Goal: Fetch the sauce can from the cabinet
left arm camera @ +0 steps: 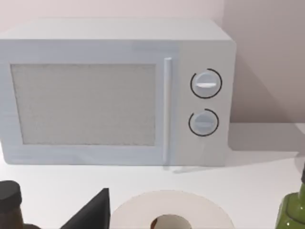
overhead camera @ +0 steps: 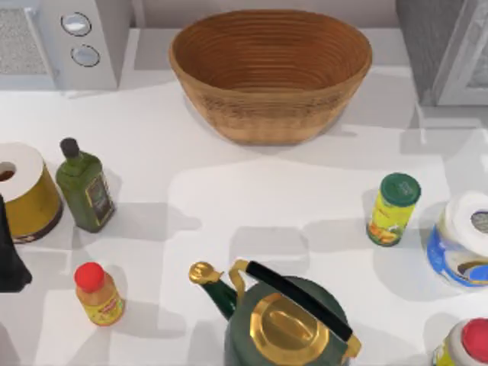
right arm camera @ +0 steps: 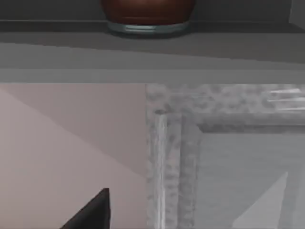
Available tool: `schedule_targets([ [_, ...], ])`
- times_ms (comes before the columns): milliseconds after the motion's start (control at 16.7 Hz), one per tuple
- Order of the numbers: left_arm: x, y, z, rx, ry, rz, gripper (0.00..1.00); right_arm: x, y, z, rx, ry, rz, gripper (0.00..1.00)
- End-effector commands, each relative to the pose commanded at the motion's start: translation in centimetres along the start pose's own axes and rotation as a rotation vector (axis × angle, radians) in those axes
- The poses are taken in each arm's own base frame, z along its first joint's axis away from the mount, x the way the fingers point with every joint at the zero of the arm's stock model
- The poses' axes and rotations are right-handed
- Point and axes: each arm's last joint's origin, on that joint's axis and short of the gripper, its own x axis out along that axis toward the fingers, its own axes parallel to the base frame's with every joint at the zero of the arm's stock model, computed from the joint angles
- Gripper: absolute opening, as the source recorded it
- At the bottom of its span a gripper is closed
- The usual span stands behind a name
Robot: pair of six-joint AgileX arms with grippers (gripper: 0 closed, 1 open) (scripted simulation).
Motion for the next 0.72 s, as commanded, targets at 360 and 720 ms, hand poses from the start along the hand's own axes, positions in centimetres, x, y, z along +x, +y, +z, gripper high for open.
schedule_targets([
  [360,0.0,0.0,0.0,0.000,0.000,0.000,1.00,5.7,1.9,6.7,0.003,-0.015,0.002,1.00],
  [720,0.0,0.0,0.0,0.000,0.000,0.000,1.00,7.2,2.5,7.5,0.003,-0.011,0.002,1.00],
])
